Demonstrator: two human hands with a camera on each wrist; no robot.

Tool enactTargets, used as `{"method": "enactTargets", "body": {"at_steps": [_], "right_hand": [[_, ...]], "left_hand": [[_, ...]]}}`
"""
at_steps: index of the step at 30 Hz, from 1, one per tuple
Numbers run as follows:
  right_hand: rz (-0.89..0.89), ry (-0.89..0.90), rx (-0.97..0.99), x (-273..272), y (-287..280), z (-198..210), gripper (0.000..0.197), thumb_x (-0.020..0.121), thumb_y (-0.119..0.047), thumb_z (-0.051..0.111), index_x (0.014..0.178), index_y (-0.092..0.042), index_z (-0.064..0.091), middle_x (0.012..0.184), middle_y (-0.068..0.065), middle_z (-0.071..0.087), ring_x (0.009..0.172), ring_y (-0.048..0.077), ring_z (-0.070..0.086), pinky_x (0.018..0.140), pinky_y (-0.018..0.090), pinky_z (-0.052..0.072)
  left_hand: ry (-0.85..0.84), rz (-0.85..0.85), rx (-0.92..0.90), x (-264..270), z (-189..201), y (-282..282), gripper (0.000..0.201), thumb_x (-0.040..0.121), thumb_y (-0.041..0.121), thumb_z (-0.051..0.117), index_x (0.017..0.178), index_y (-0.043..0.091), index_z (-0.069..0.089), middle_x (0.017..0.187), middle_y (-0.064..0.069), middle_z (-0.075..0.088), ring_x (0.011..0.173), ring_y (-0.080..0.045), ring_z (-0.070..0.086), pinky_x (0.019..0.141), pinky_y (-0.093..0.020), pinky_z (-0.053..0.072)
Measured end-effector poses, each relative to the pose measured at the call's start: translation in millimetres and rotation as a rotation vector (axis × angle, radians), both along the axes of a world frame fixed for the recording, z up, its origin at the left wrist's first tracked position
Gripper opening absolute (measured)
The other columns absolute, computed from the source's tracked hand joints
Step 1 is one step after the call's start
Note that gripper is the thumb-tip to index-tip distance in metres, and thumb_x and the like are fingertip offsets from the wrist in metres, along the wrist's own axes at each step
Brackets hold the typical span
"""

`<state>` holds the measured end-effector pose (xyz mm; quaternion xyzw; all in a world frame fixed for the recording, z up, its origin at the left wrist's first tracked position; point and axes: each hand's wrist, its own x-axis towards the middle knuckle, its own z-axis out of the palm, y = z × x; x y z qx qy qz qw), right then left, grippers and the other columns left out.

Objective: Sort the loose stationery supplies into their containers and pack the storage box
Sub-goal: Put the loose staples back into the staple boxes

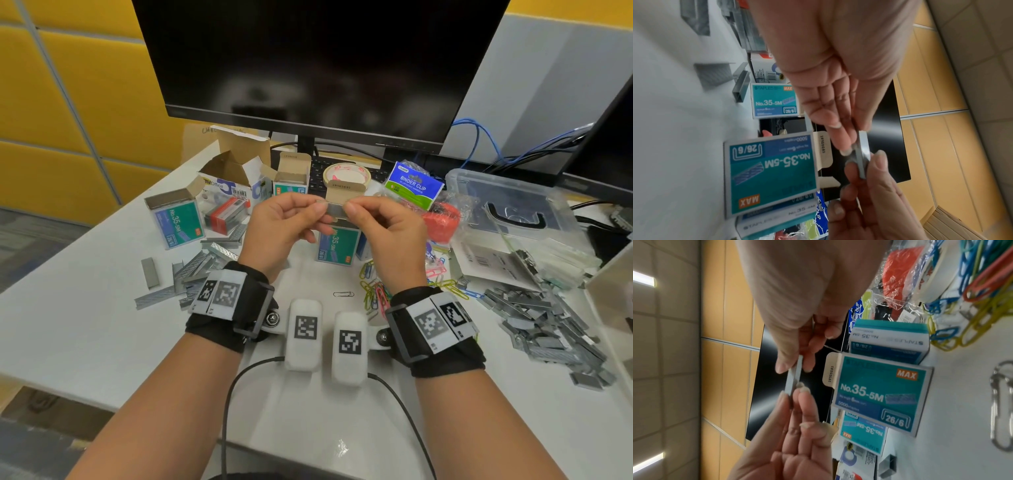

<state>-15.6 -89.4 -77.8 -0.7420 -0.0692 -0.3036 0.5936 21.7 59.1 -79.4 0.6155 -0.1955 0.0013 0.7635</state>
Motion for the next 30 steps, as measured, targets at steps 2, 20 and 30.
{"method": "enactTargets", "body": {"at_steps": [2,20,30], "right_hand": [[0.063,0.031,-0.005,-1.0,-4.2,1.0,0.017,0.088,-0.012,0.062,0.102,-0.021,0.067,0.091,-0.01,0.068,0.088,0.0,0.062,0.075,0.016,0.05],[0.087,-0.011,0.115,-3.2,-5.4,3.2,0.024,0.08,0.001,0.069,0.09,-0.02,0.066,0.086,-0.004,0.069,0.079,0.005,0.066,0.072,0.02,0.054],[0.04,0.0,0.115,-3.0,-4.5,1.3,0.022,0.082,-0.001,0.067,0.091,-0.021,0.068,0.088,-0.007,0.069,0.082,0.004,0.066,0.072,0.021,0.054]], "left_hand": [[-0.009,0.012,-0.012,0.8,0.1,0.6,0.011,0.09,0.003,0.056,0.092,0.01,0.063,0.073,0.001,0.072,0.064,-0.01,0.067,0.053,-0.016,0.048],[-0.07,0.024,-0.011,0.7,-0.3,0.1,0.013,0.091,0.002,0.053,0.095,0.01,0.063,0.076,0.004,0.073,0.067,-0.008,0.068,0.056,-0.016,0.052],[-0.08,0.022,0.0,-0.6,0.9,0.3,0.015,0.091,0.002,0.052,0.097,0.01,0.063,0.076,0.006,0.073,0.067,-0.007,0.068,0.055,-0.016,0.051]]}}
